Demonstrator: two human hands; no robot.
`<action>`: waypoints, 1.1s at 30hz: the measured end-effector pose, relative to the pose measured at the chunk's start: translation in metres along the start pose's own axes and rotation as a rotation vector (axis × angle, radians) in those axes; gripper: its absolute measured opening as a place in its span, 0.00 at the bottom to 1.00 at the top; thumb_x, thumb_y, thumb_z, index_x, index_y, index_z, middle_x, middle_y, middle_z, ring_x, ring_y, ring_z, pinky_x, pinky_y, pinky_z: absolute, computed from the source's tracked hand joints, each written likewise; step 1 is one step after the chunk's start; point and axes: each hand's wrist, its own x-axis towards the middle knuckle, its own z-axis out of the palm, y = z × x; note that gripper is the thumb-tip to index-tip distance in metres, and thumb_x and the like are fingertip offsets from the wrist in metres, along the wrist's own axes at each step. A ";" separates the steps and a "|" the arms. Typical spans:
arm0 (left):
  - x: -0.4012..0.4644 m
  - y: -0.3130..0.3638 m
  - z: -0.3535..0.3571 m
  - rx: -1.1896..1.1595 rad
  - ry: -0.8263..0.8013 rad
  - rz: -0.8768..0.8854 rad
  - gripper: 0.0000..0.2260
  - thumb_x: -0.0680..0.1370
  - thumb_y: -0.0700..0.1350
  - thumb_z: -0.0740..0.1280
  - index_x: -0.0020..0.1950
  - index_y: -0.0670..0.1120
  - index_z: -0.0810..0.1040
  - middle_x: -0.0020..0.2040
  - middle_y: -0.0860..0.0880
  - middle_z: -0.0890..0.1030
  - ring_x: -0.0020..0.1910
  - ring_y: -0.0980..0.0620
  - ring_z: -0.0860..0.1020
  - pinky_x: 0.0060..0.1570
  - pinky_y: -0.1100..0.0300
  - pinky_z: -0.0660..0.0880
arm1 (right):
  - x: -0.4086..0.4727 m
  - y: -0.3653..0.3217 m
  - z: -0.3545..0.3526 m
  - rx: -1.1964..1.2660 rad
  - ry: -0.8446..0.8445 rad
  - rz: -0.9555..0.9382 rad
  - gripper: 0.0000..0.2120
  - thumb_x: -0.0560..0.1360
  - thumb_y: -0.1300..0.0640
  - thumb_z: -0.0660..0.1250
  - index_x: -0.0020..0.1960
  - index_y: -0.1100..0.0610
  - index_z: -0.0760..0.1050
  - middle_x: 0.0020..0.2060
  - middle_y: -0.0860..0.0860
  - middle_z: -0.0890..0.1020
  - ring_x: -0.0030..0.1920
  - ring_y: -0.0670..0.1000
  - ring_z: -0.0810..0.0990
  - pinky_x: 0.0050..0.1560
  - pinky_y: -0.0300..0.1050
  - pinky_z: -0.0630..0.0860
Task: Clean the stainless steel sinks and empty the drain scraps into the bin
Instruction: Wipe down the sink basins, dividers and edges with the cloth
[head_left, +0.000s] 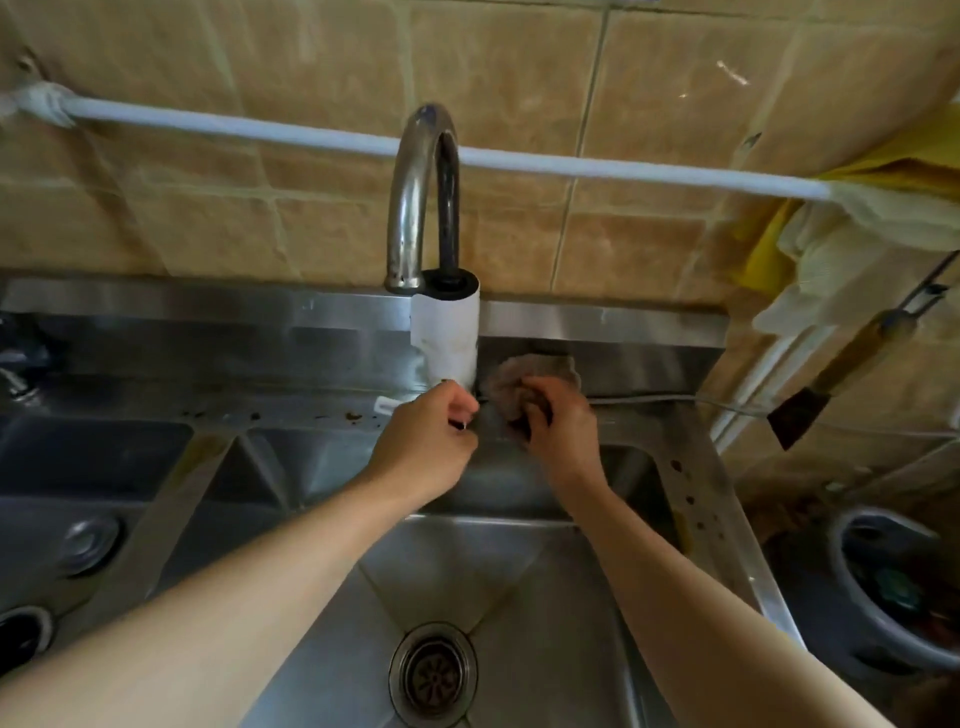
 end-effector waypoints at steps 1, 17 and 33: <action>0.003 -0.002 -0.001 0.025 0.026 0.020 0.12 0.76 0.37 0.65 0.51 0.54 0.72 0.50 0.57 0.77 0.50 0.56 0.76 0.49 0.63 0.70 | 0.005 0.007 0.014 -0.140 -0.089 -0.039 0.14 0.78 0.62 0.61 0.62 0.54 0.75 0.64 0.53 0.72 0.61 0.48 0.71 0.61 0.30 0.67; 0.040 0.004 0.053 0.298 -0.125 0.124 0.18 0.77 0.36 0.62 0.66 0.44 0.67 0.62 0.45 0.74 0.60 0.48 0.74 0.61 0.58 0.71 | 0.022 0.079 0.013 -0.695 -0.323 -0.165 0.25 0.78 0.46 0.59 0.73 0.46 0.57 0.72 0.50 0.59 0.73 0.55 0.55 0.73 0.53 0.52; 0.053 -0.034 0.083 0.542 -0.128 0.112 0.17 0.73 0.32 0.63 0.59 0.44 0.65 0.53 0.44 0.76 0.49 0.45 0.77 0.38 0.58 0.69 | 0.013 0.087 0.007 -0.805 -0.244 -0.100 0.25 0.76 0.51 0.61 0.71 0.50 0.60 0.69 0.56 0.62 0.69 0.61 0.61 0.67 0.56 0.60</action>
